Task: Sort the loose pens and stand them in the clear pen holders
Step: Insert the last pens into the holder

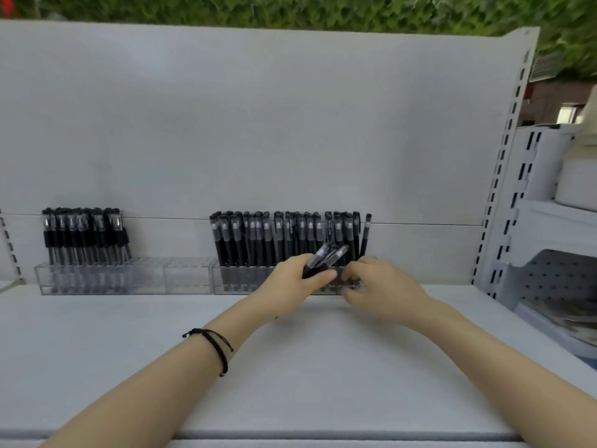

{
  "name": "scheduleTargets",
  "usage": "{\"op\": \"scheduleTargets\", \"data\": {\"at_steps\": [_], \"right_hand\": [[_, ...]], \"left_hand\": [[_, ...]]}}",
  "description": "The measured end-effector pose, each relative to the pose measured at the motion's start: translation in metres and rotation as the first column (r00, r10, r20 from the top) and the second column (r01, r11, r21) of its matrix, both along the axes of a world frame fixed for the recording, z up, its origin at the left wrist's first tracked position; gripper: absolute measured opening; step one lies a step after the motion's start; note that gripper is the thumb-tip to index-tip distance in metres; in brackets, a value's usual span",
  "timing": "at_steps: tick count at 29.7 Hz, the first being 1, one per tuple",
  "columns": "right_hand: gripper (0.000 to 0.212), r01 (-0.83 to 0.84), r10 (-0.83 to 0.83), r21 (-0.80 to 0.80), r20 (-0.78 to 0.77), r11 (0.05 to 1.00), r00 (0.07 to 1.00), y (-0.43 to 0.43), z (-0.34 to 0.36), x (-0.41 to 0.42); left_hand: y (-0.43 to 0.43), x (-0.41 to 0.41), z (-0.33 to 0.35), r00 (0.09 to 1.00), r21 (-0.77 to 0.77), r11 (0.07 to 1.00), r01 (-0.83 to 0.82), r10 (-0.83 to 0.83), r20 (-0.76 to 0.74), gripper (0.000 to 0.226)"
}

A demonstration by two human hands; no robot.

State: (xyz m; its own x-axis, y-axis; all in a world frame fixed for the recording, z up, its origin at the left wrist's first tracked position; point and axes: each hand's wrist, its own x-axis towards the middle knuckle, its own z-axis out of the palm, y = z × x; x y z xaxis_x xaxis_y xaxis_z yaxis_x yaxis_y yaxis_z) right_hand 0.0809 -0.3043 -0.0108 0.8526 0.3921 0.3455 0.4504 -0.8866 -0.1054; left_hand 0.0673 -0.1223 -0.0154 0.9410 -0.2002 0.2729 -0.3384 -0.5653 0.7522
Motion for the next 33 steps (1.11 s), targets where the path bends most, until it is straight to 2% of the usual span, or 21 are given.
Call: {"op": "scheduleTargets", "data": {"at_steps": [4, 8, 10, 12, 15, 17, 18, 21, 24, 27, 31, 33], "right_hand": [[0.021, 0.006, 0.017, 0.242, -0.09, 0.97, 0.996, -0.008, -0.007, 0.013], [0.014, -0.018, 0.086, 0.469, -0.124, 0.883, 0.989, -0.009, -0.011, 0.018], [0.009, -0.008, 0.127, 0.636, -0.141, 0.772, 0.982, -0.006, -0.009, 0.016], [0.014, 0.051, 0.171, 0.786, -0.197, 0.617, 0.965, -0.003, 0.0, 0.014], [0.018, 0.184, 0.283, 0.906, -0.304, 0.381, 0.91, 0.007, 0.025, 0.019], [0.013, 0.169, 0.26, 0.941, -0.248, 0.294, 0.933, 0.008, 0.041, 0.029], [0.011, 0.127, 0.189, 0.953, -0.184, 0.276, 0.965, 0.005, 0.046, 0.035], [0.007, -0.034, -0.059, 0.958, 0.053, 0.284, 0.997, -0.012, 0.04, 0.055], [0.003, -0.099, -0.102, 0.925, 0.146, 0.367, 0.984, -0.022, 0.029, 0.061], [0.004, -0.102, -0.069, 0.902, 0.144, 0.42, 0.987, -0.021, 0.025, 0.063], [0.003, -0.011, -0.036, 0.782, 0.043, 0.624, 0.998, -0.017, 0.012, 0.065], [0.004, 0.009, -0.038, 0.754, 0.022, 0.657, 0.999, -0.016, 0.011, 0.063]], "left_hand": [[-0.024, 0.012, -0.005, 0.984, -0.323, 0.946, 0.039, -0.093, -0.153, 0.029], [-0.025, 0.014, -0.01, 0.96, -0.435, 0.898, 0.062, -0.173, -0.219, 0.02], [-0.021, 0.014, -0.012, 0.954, -0.505, 0.86, 0.08, -0.213, -0.211, 0.021], [-0.021, 0.015, -0.011, 0.958, -0.528, 0.841, 0.119, -0.238, -0.162, 0.021], [-0.024, 0.011, -0.008, 0.968, -0.566, 0.817, 0.113, -0.218, -0.121, 0.02], [-0.026, 0.007, -0.011, 0.967, -0.602, 0.794, 0.087, -0.212, -0.14, 0.019], [-0.027, 0.005, -0.012, 0.961, -0.632, 0.773, 0.066, -0.219, -0.168, 0.019], [-0.027, 0.007, -0.017, 0.94, -0.712, 0.703, -0.009, -0.236, -0.245, 0.021], [-0.029, 0.007, -0.018, 0.932, -0.728, 0.686, -0.024, -0.249, -0.265, 0.021], [-0.031, 0.005, -0.018, 0.927, -0.727, 0.687, -0.016, -0.261, -0.268, 0.021], [-0.032, 0.003, -0.018, 0.925, -0.737, 0.675, -0.016, -0.27, -0.268, 0.022], [-0.031, 0.002, -0.018, 0.927, -0.743, 0.669, -0.023, -0.265, -0.267, 0.021]]}}
